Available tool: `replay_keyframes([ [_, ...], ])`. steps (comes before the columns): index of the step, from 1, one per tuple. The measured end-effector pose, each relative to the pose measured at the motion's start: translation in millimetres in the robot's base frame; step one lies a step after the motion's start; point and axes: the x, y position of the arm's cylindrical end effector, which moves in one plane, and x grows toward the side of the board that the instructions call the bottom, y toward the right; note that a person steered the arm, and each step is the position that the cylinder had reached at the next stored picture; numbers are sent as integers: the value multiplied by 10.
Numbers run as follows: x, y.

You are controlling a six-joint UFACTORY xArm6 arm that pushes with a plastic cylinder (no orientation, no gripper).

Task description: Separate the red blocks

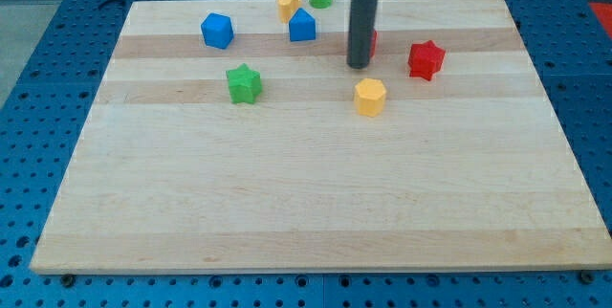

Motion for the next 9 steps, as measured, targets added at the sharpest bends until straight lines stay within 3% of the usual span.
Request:
replay_keyframes([
  [1,-17,-94],
  [4,-35,876],
  [7,-283,149],
  [9,-30,118],
])
